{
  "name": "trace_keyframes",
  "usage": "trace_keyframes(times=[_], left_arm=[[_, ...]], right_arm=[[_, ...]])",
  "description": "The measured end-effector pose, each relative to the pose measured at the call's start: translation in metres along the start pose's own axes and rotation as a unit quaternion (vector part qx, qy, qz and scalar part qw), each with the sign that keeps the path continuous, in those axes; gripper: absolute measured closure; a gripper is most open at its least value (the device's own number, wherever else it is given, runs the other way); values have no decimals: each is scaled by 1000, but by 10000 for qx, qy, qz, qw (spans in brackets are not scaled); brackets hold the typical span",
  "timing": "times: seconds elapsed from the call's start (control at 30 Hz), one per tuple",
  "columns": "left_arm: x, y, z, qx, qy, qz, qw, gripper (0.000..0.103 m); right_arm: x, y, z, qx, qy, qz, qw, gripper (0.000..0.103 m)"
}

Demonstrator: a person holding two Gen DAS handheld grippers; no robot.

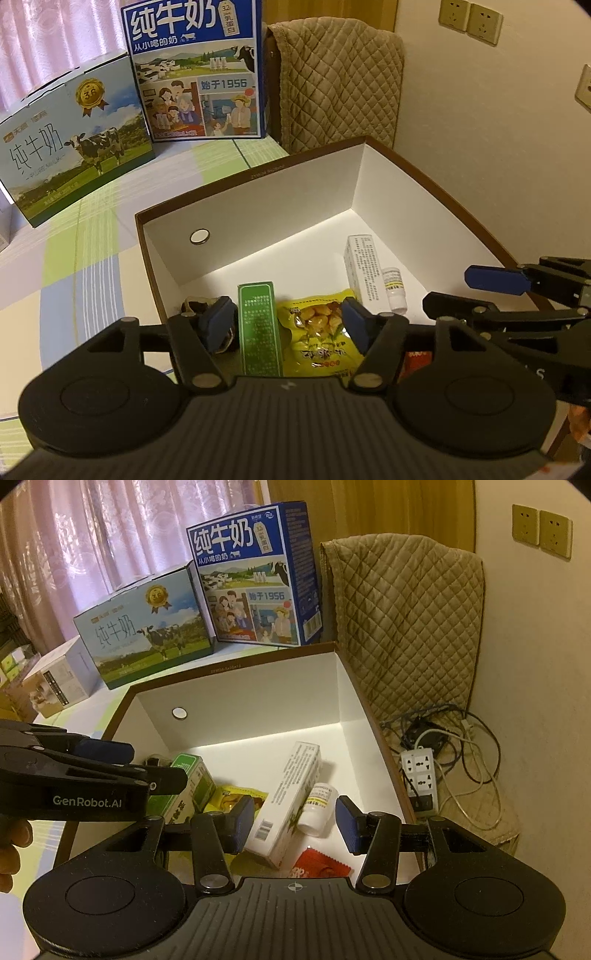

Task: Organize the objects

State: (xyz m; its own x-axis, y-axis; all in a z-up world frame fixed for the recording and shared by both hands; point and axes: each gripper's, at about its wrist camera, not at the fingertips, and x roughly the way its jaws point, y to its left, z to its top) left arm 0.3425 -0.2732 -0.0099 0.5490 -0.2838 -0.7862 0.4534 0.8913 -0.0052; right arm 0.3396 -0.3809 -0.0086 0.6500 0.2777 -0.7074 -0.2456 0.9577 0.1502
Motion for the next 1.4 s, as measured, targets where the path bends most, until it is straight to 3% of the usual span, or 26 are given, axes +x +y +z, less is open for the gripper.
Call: trace_keyframes(times=[0.5, 0.8, 1.1, 1.4], left_arm=[[-36, 3, -18, -57, -137, -234, 9996, 24], [-97, 15, -47, -200, -540, -435, 9974, 13], [-169, 41, -95, -152, -936, -126, 9954, 1], [-229, 87, -168, -452, -1066, 435, 9923, 1]], right_arm=[[-42, 1, -20, 284, -157, 121, 9994, 54], [-94, 24, -40, 380, -493, 64, 9980, 38], [-147, 77, -65, 363, -961, 323, 9942, 29], [-158, 157, -111, -84, -892, 744, 9932, 24]])
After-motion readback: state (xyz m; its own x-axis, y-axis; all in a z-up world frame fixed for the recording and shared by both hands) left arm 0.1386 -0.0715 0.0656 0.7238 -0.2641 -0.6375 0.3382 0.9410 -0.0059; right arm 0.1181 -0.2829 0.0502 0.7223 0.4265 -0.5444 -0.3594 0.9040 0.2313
